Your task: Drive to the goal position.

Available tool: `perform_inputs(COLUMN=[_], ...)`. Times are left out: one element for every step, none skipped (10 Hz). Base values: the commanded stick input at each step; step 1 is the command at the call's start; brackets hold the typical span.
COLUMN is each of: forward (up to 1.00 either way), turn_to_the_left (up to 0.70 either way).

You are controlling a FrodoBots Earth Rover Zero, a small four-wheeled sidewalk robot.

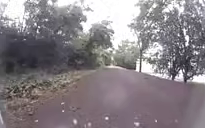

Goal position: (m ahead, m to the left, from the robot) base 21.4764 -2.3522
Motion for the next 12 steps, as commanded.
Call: perform_inputs(forward=[0.7,0.7,0.7,0.7,0.7,0.7,0.7,0.7,0.7,0.7,0.7,0.7], turn_to_the_left=[0.0,0.0,0.0,0.0,0.0,0.0,0.0,0.0,0.0,-0.01,-0.06,-0.14])
